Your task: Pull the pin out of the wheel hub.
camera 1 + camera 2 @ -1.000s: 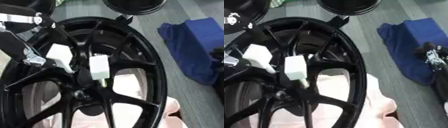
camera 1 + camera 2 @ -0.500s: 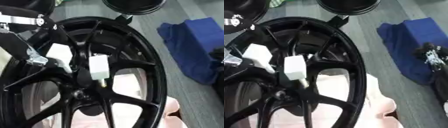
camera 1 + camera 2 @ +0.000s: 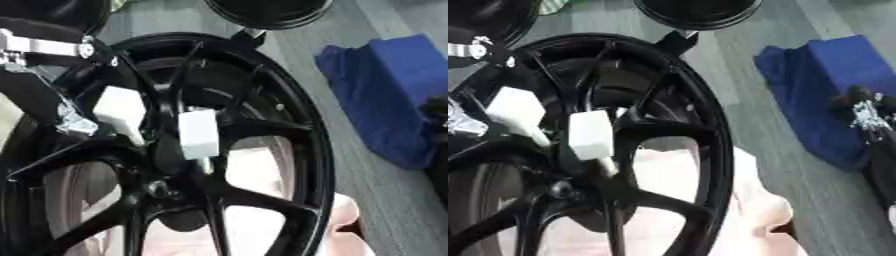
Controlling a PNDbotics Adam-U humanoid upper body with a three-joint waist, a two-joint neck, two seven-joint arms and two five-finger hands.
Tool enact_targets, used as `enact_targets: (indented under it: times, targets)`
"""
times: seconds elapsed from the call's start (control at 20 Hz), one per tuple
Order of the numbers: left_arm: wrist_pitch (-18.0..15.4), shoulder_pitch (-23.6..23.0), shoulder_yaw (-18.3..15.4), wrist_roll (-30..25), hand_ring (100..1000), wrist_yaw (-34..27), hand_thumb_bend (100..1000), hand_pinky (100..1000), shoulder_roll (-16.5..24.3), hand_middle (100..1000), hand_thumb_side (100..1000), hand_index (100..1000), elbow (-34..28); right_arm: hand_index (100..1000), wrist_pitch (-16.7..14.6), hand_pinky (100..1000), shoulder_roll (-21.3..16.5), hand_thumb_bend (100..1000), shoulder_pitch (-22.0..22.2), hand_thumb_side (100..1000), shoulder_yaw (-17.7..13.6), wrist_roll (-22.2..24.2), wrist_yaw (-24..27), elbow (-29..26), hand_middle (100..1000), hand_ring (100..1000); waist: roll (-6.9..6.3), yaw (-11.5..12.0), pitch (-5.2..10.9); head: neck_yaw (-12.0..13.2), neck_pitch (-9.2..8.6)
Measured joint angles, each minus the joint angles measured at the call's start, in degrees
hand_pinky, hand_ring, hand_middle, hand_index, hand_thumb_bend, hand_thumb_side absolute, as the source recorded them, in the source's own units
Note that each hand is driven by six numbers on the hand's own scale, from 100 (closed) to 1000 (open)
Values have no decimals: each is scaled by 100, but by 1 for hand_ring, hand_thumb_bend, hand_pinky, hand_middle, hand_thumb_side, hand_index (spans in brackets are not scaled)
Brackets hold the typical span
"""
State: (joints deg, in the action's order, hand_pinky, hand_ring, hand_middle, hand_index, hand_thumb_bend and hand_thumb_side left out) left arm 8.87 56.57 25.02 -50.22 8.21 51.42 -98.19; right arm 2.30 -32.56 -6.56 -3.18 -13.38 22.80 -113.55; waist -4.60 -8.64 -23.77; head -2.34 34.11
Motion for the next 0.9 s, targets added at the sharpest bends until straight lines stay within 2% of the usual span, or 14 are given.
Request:
enact_targets:
  times: [0.4, 0.75, 0.9]
  targets:
    - [38, 5, 15, 123, 577, -140, 326, 896, 0, 508, 340, 694, -39, 571, 25, 829, 1, 200, 1, 535, -1, -28, 0, 0, 605, 694, 0, 12, -11, 17, 4]
    - [77, 5, 16, 315, 514, -282, 197, 863, 0, 428, 248, 593, -49, 571, 44, 829, 3, 201, 3, 535, -2, -48, 0, 0, 606, 694, 0, 19, -23, 20, 6]
    - [113, 5, 16, 447, 489, -419, 184, 849, 0, 386, 202, 540, -73, 571, 49, 829, 4, 202, 3, 534, -2, -53, 0, 0, 606, 695, 0, 22, -23, 20, 6]
